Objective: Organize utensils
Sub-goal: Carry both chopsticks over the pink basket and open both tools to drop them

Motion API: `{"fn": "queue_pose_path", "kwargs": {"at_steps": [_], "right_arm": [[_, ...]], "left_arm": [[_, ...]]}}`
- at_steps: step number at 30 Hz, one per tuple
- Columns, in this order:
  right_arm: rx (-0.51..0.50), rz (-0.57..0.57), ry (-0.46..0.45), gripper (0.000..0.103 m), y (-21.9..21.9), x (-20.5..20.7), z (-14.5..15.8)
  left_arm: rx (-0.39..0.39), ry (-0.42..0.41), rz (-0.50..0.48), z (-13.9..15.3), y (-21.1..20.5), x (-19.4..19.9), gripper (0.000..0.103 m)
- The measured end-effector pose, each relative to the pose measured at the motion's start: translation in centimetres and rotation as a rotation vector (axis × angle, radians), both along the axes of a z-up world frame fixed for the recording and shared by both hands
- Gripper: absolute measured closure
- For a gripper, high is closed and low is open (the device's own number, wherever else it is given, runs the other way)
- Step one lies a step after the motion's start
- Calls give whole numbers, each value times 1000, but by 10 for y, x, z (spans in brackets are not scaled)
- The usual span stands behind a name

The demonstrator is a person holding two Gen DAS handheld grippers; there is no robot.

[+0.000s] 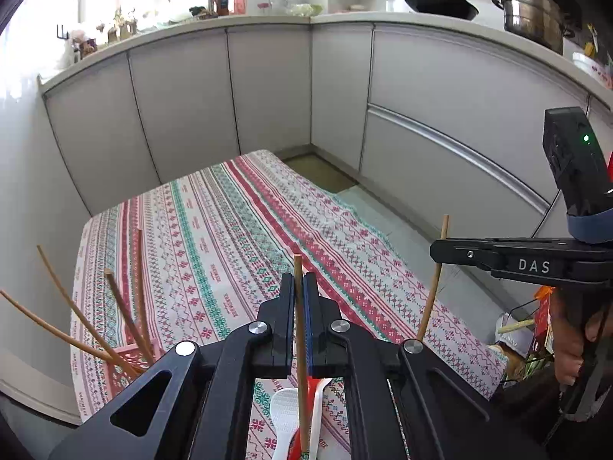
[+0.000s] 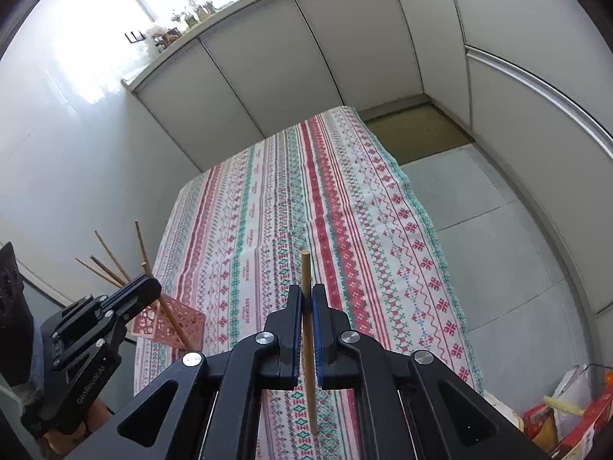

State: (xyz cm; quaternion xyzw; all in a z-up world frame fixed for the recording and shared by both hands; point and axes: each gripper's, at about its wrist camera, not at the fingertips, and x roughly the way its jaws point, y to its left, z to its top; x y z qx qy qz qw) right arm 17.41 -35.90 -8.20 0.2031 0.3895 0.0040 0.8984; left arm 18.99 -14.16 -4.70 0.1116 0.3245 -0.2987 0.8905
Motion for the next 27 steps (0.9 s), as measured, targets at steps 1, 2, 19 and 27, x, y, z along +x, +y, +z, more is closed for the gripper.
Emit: {"fn": "queue_pose_path", "kwargs": {"at_steps": [1, 2, 19, 27], "right_arm": [[-3, 1, -14, 98, 2, 0, 4], [-5, 2, -29, 98, 5, 0, 8], [49, 94, -209, 98, 66, 9, 59], [126, 123, -284, 98, 86, 15, 75]], "left_arm": [[-12, -16, 9, 6, 5, -3, 99], [-23, -36, 20, 12, 11, -5, 99], [-271, -222, 234, 96, 141, -28, 99], [-290, -277, 344, 98, 186, -11, 99]]}}
